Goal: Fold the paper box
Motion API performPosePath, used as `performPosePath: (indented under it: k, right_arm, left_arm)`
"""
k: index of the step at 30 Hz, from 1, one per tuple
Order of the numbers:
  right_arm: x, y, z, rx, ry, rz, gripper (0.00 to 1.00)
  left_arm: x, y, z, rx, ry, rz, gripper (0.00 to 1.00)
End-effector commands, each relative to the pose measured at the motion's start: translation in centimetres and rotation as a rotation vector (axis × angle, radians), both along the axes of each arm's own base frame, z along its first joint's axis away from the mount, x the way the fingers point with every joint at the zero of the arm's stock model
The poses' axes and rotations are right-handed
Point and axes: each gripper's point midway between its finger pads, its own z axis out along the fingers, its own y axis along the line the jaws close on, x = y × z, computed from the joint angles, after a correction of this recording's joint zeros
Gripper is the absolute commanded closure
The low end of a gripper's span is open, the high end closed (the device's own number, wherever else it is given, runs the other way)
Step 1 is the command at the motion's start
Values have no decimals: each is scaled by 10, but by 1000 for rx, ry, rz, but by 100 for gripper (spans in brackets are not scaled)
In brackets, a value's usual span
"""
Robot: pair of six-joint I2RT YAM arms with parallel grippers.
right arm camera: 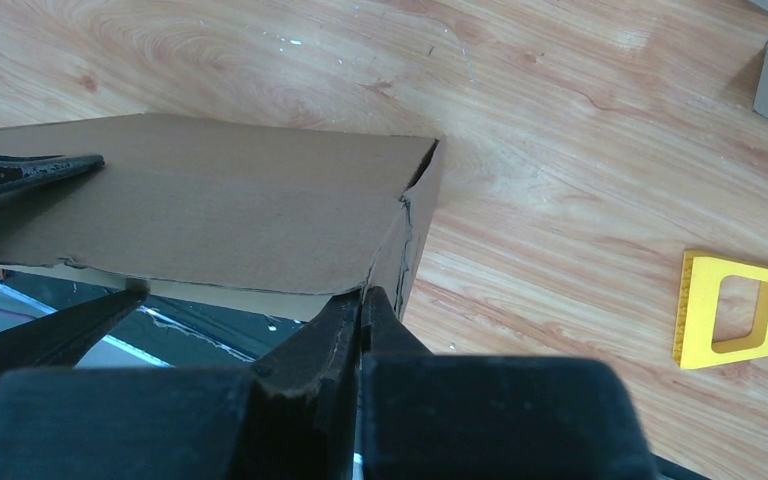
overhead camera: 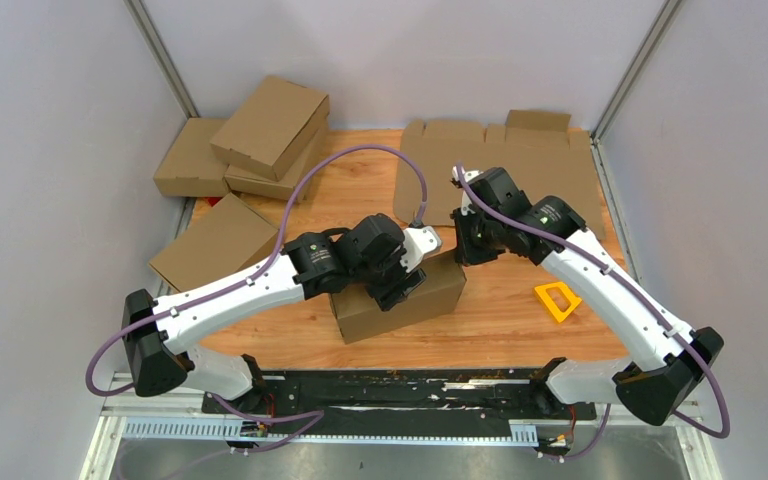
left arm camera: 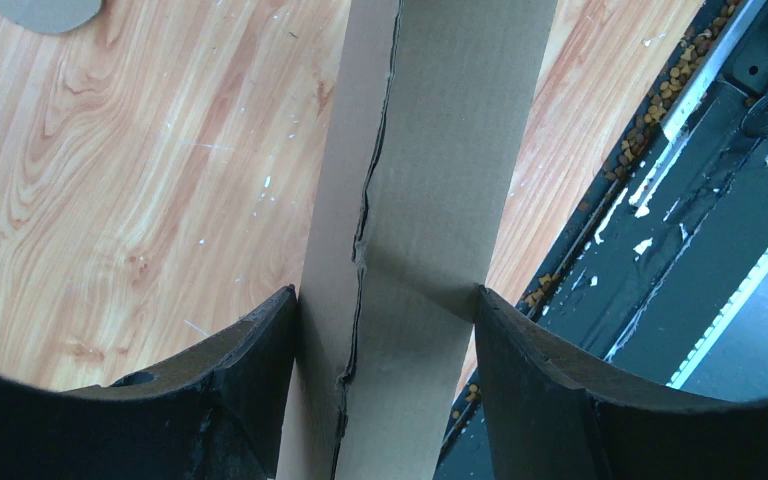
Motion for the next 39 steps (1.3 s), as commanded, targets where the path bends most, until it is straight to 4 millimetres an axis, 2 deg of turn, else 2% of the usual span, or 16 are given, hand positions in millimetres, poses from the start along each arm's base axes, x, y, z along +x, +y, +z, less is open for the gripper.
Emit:
performPosePath:
  k: [1,11,26,30,34,39]
  right_arm:
    - [-6,24,16,113,-28,94,100]
    - [-11,7,-3,38,-64,140,100]
    - [-25,6,-32,104,-78,153,100]
    - [-31,5,-46,114,-73,157,100]
    - [-35,-3,-58,83,-57,143,100]
    - [-32,-14,-63,21,-80,119,100]
  left_arm:
    - [-7,-2,-31,67,59,-10,50]
    - [-6,-1,-32,73,61,-9,51]
    - [-2,1,-33,82,46,16,52]
    - [-2,1,-33,83,45,20,52]
    - [-2,2,-32,82,45,23,52]
    - [-1,3,-32,88,39,27,52]
